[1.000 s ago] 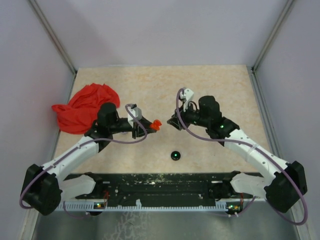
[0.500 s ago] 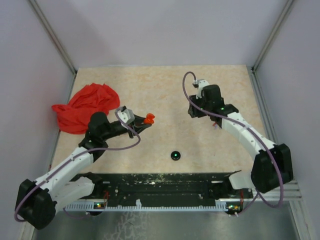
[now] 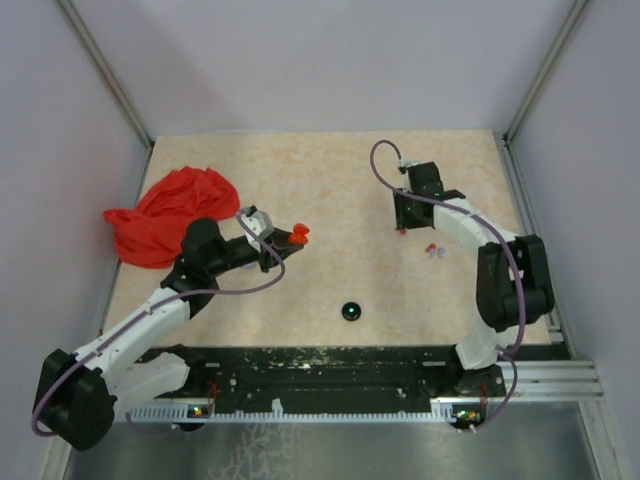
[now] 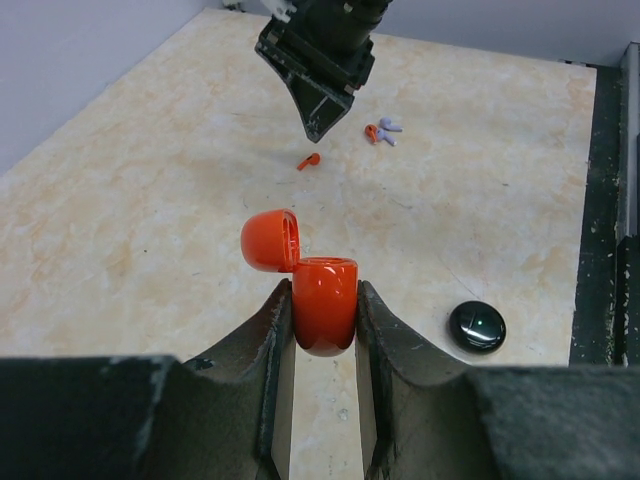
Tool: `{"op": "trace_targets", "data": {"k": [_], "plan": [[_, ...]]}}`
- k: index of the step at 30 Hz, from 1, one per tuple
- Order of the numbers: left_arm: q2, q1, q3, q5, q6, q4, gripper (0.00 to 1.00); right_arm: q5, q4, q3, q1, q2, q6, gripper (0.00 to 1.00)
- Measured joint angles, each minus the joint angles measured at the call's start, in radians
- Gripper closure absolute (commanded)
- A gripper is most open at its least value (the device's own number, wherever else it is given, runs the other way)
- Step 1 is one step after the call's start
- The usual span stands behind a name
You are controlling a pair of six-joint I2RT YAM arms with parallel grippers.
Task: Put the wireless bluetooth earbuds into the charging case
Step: Pick up the earbud from the center of the board.
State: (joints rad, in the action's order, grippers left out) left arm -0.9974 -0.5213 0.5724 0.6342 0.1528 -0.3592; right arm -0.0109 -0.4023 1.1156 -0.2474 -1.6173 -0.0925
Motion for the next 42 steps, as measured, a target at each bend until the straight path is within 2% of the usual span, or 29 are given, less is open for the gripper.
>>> {"op": "trace_targets", "data": {"k": [7,32,42], "plan": [[-0.002,0.000,0.006,-0.003,-0.001,0.006,0.99,-0.068,-0.011,0.038,0.002,-0.158,0.060,0.65],[-0.024,0.002,0.018,0.030,-0.021,0.016,0.99,-0.009,0.028,0.066,0.002,-0.239,0.174,0.67],[-0.024,0.002,0.018,0.042,-0.022,0.016,0.99,0.016,0.039,0.071,0.002,-0.246,0.188,0.79]]}}
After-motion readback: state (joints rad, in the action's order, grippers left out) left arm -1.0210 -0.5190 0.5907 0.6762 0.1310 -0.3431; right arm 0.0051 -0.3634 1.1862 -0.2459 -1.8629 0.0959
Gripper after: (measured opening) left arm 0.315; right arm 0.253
